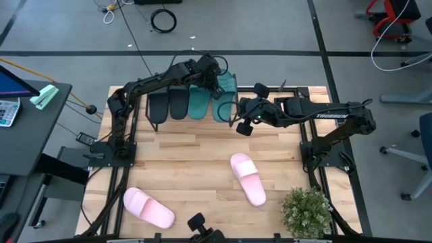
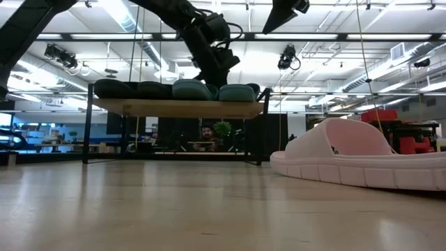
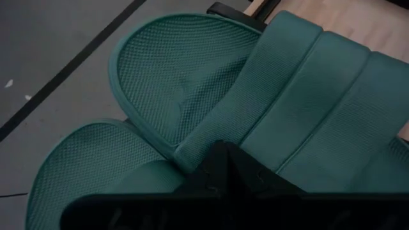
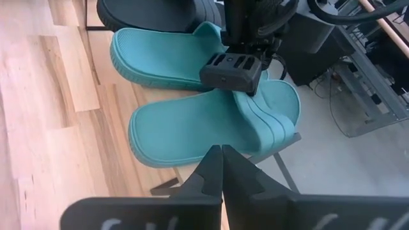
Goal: Pick and place slides into the shelf
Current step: Put the green slipper on the shelf
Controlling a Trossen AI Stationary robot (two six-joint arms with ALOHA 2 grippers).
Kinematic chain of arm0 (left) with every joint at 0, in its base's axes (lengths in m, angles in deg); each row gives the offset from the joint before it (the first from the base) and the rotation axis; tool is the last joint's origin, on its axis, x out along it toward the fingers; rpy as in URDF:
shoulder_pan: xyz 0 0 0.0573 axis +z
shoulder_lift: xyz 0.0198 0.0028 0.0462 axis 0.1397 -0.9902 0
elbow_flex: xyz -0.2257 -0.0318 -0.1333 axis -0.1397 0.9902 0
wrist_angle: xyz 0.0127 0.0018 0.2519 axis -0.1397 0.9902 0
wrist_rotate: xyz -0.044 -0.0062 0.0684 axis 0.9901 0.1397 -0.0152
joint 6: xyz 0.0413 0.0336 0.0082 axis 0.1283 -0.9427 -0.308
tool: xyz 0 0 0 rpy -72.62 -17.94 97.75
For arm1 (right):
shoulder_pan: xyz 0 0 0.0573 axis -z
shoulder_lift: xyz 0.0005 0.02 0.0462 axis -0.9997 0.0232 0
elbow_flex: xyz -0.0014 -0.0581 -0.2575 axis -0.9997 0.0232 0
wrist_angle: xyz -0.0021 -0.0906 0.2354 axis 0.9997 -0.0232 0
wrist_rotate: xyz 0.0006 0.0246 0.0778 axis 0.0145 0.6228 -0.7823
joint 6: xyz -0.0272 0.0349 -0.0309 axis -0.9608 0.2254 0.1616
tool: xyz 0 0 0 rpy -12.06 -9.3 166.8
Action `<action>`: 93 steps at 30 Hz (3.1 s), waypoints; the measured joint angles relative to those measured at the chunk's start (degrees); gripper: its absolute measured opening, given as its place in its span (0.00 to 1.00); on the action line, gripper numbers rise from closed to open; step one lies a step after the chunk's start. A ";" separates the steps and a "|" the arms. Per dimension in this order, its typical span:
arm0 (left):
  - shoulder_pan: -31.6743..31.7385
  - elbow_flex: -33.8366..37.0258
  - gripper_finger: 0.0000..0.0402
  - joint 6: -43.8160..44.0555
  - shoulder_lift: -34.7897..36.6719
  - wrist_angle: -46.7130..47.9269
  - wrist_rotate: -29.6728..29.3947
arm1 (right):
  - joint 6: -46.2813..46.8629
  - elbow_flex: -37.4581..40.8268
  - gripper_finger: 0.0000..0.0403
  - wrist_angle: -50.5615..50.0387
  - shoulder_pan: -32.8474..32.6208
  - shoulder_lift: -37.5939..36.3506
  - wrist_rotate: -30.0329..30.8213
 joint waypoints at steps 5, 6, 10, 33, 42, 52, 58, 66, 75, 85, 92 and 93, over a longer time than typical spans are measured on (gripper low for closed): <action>0.00 0.00 0.00 0.61 0.02 0.72 1.08 | 0.00 0.00 0.01 -0.20 -0.01 0.00 0.00; 0.03 -0.01 0.00 0.69 -0.19 0.75 1.90 | 0.03 0.00 0.01 -0.20 -0.01 0.00 0.00; -0.07 -0.11 0.00 1.46 -0.68 0.57 3.14 | 0.08 0.00 0.01 -0.31 -0.02 0.00 0.00; -1.44 -10.83 0.01 0.76 9.38 12.09 1.60 | -4.80 2.02 0.00 6.23 9.59 0.90 -15.43; -1.55 -24.15 0.01 -0.91 10.34 18.71 -2.69 | -7.92 8.39 0.00 26.13 23.91 2.59 -32.36; -2.36 -29.59 0.07 -5.94 10.38 18.24 -2.84 | -9.11 8.74 0.00 37.61 34.11 13.79 -44.01; -2.16 -29.59 0.05 -6.61 10.36 19.28 -2.87 | -7.56 8.49 0.00 39.89 36.01 19.55 -47.74; -2.16 -29.59 0.02 -8.98 10.36 19.57 -2.87 | -6.58 8.32 0.00 39.86 36.26 23.54 -48.09; -2.16 -29.62 0.03 -7.67 10.36 21.33 -2.86 | -6.42 8.83 0.00 37.27 35.52 14.48 -44.80; -2.16 -29.64 0.04 -6.39 10.36 22.66 -2.85 | -6.28 8.79 0.00 30.54 28.66 4.81 -42.21; -2.19 -29.64 0.02 -5.48 10.36 22.91 -2.86 | -7.41 8.76 0.00 27.20 19.57 6.94 -41.58; -2.35 -29.64 0.02 -5.19 10.36 22.88 -2.87 | -7.58 8.76 0.00 27.66 18.56 7.91 -40.57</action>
